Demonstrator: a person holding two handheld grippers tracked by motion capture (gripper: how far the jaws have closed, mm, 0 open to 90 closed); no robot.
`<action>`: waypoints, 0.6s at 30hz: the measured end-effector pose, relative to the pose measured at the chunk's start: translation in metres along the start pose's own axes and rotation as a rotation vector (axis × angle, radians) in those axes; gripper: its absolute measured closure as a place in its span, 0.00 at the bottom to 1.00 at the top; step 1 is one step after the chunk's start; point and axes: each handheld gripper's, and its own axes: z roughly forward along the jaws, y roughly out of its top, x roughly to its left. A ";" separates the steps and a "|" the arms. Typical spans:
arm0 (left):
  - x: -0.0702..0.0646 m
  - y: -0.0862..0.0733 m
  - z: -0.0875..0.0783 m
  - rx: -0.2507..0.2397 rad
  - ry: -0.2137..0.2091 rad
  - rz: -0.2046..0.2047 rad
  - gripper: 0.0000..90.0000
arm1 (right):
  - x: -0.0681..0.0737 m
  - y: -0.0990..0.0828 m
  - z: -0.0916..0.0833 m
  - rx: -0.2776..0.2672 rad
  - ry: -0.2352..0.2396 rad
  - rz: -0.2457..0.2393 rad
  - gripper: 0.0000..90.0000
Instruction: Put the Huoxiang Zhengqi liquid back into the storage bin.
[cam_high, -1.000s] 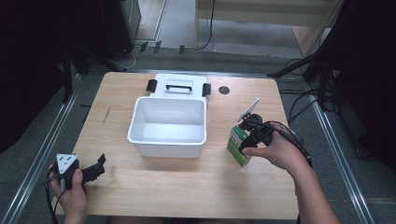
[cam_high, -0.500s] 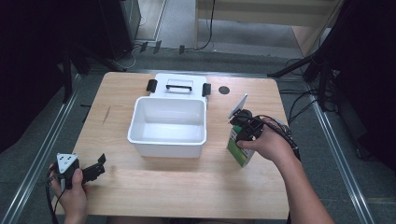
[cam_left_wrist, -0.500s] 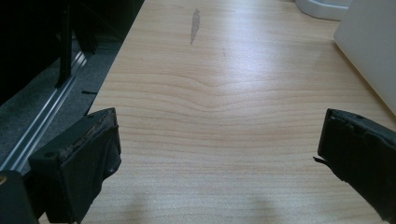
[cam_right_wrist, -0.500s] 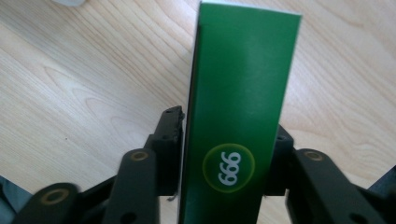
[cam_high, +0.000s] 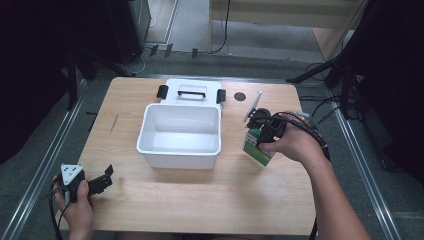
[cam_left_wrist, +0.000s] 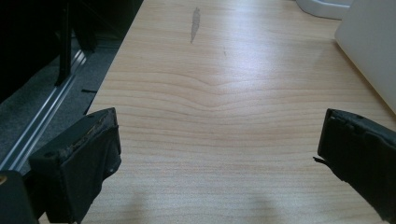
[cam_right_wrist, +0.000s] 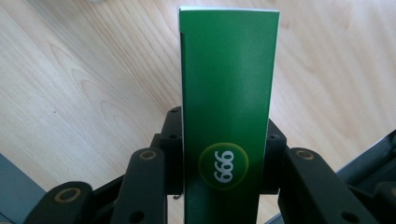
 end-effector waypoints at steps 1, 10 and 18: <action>0.000 0.000 0.000 0.000 -0.001 0.000 0.00 | 0.000 0.002 -0.005 -0.011 -0.005 -0.023 0.72; 0.000 0.000 0.000 0.008 -0.007 -0.004 0.00 | 0.002 0.020 -0.040 -0.054 0.015 -0.102 0.72; 0.001 0.000 0.000 0.010 -0.009 -0.005 0.00 | 0.000 0.036 -0.064 -0.076 0.024 -0.164 0.72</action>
